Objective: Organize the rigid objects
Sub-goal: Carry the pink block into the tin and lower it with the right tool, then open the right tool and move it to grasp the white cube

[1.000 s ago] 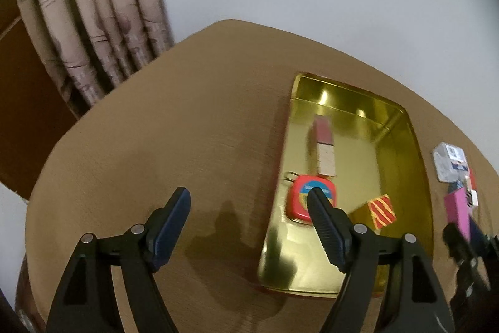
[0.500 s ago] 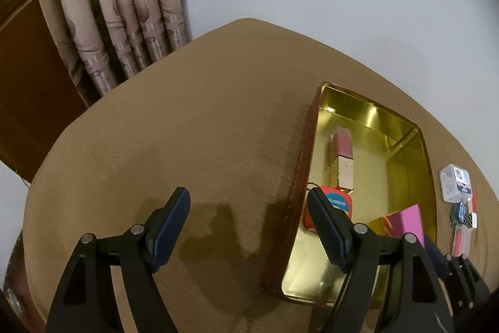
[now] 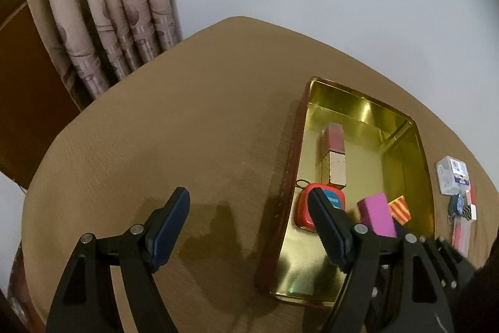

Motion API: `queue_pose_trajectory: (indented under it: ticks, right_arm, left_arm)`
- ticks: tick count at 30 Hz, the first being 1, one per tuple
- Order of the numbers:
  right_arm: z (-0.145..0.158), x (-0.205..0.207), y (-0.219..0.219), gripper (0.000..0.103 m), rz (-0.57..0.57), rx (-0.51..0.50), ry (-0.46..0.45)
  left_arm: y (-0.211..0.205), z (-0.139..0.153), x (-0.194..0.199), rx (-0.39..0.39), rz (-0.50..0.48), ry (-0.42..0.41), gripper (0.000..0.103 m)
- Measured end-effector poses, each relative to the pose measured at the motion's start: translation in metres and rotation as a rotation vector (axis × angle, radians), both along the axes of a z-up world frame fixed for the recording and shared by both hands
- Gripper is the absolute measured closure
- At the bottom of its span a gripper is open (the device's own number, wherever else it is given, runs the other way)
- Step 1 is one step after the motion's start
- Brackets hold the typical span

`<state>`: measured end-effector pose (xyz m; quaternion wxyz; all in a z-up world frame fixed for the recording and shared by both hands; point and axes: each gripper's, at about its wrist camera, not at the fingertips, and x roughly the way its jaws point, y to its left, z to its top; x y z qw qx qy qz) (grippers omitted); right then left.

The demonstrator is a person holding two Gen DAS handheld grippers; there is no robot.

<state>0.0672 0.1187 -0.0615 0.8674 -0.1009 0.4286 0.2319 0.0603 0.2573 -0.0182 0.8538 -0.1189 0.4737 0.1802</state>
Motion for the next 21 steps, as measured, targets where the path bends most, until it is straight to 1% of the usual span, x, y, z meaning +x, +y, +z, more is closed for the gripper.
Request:
queue_pose_trajectory:
  ticks: [5,8,15,16,19,21]
  right_arm:
    - [-0.005,0.008,0.001,0.073,-0.013,-0.059,-0.015]
    - [-0.008,0.010,-0.001,0.073,-0.029,-0.049,0.000]
    - [-0.009,0.010,0.004,0.071,-0.021,-0.047,-0.012]
    - [-0.008,0.009,0.002,0.069,-0.028,-0.038,-0.013]
    - [-0.005,0.008,-0.005,0.057,-0.045,-0.002,-0.007]
    - [0.000,0.005,-0.009,0.055,-0.047,0.022,-0.014]
  left_arm:
    - [-0.002,-0.001,-0.002,0.001,-0.005,0.000,0.028]
    - [-0.004,-0.001,0.000,-0.007,-0.017,0.004,0.028]
    - [-0.006,0.000,-0.001,0.009,-0.029,-0.003,0.028]
    - [-0.006,0.000,-0.001,0.010,-0.030,0.000,0.028]
    - [-0.008,0.001,0.000,0.008,-0.030,0.000,0.028]
    - [-0.009,0.002,0.000,0.009,-0.033,-0.003,0.028]
